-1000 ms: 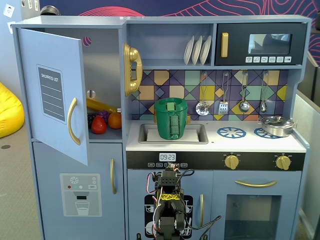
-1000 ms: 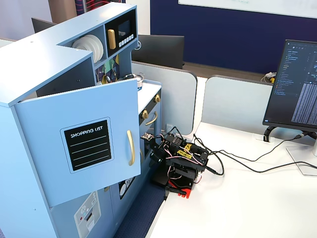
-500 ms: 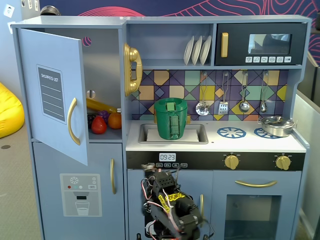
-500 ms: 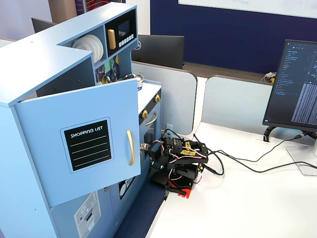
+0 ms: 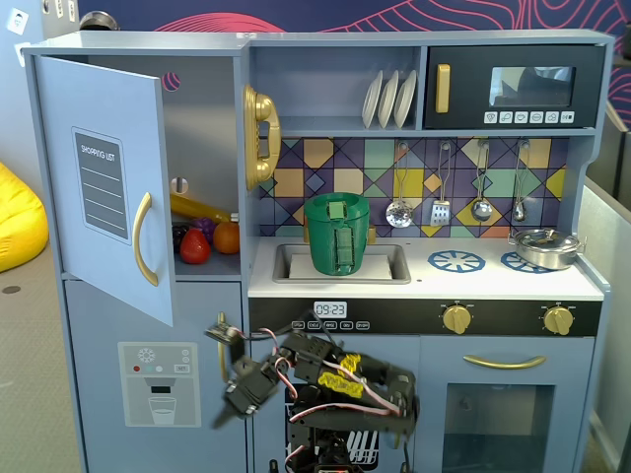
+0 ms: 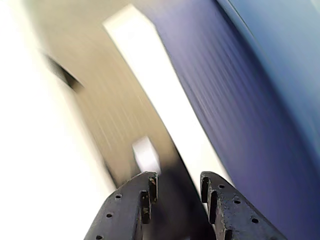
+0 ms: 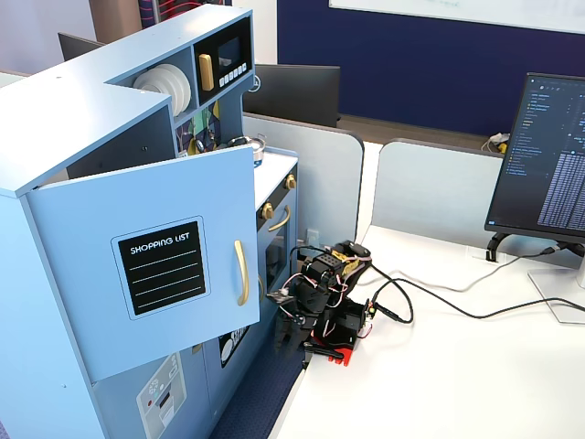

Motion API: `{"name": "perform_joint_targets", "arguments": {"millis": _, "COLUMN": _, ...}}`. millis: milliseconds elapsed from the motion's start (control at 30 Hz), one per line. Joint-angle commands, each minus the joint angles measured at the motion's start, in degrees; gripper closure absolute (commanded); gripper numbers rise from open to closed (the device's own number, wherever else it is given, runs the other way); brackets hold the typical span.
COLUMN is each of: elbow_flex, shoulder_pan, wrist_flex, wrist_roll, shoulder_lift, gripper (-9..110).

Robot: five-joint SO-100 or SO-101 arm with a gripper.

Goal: Close the left cabinet door

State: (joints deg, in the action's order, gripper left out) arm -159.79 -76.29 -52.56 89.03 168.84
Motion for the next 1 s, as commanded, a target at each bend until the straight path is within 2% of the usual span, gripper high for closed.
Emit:
{"name": "perform_joint_targets", "arguments": {"millis": 0, "elbow_flex": 11.9, "shoulder_pan": -7.6, "wrist_flex": 13.2, "wrist_roll": 4.6, "shoulder_lift": -10.5, "gripper": 102}}
{"name": "perform_joint_targets", "arguments": {"millis": 233, "elbow_flex": 28.5, "shoulder_pan": -16.1, "wrist_flex": 25.3, "wrist_roll": 8.3, "shoulder_lift": -26.3, "gripper": 102}}
{"name": "perform_joint_targets", "arguments": {"millis": 500, "elbow_flex": 45.0, "shoulder_pan": -18.5, "wrist_flex": 27.5, "wrist_roll": 12.4, "shoulder_lift": -39.1, "gripper": 102}}
{"name": "perform_joint_targets", "arguments": {"millis": 733, "elbow_flex": 56.8, "shoulder_pan": -14.5, "wrist_flex": 26.5, "wrist_roll": 16.3, "shoulder_lift": -46.6, "gripper": 102}}
{"name": "perform_joint_targets", "arguments": {"millis": 967, "elbow_flex": 56.8, "shoulder_pan": -8.4, "wrist_flex": 25.3, "wrist_roll": 18.6, "shoulder_lift": -45.6, "gripper": 102}}
